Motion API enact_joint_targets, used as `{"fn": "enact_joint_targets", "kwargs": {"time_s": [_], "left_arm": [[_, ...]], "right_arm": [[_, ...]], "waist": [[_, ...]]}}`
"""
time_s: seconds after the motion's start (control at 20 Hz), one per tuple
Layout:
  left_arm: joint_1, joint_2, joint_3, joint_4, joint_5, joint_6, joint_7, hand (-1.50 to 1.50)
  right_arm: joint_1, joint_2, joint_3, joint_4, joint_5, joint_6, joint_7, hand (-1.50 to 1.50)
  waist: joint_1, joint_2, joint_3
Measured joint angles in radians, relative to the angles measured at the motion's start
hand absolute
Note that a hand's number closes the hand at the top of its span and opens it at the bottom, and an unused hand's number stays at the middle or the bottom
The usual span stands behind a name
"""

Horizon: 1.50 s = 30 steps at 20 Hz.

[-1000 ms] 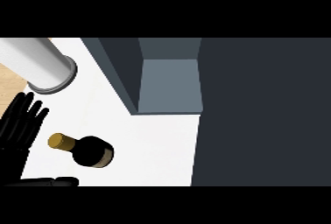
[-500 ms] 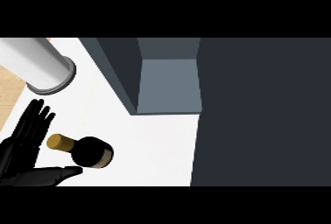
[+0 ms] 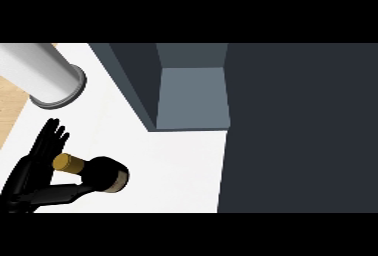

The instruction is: Pick up the wine, place it into the cabinet and close the cabinet

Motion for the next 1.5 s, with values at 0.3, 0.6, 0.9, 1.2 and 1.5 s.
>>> {"fn": "enact_joint_targets", "kwargs": {"time_s": [0.3,0.6,0.9,1.2,1.5], "left_arm": [[-0.036,-0.016,-0.008,0.130,-0.023,-0.017,-0.074,-1.50],[-0.044,-0.023,-0.009,0.254,-0.041,-0.048,-0.175,-1.50],[-0.061,-0.048,-0.022,0.386,-0.075,-0.056,-0.282,-1.50],[-0.064,-0.077,-0.014,0.458,-0.058,-0.068,-0.340,-1.50],[-0.077,-0.086,0.028,0.539,0.000,-0.109,-0.399,-1.50]], "right_arm": [[-0.020,0.003,0.003,0.003,0.003,-0.009,0.007,-1.50],[-0.008,-0.004,0.000,0.002,0.003,-0.005,-0.005,-1.50],[-0.024,-0.003,-0.004,0.001,0.002,-0.013,0.005,-1.50],[-0.027,0.001,0.003,0.004,0.003,-0.012,0.002,-1.50],[-0.011,-0.012,-0.018,0.002,0.000,0.000,-0.006,-1.50]], "waist": [[0.005,0.001,0.000],[0.004,0.001,0.000],[0.002,0.001,0.000],[0.007,0.000,0.000],[0.005,0.000,0.000]]}}
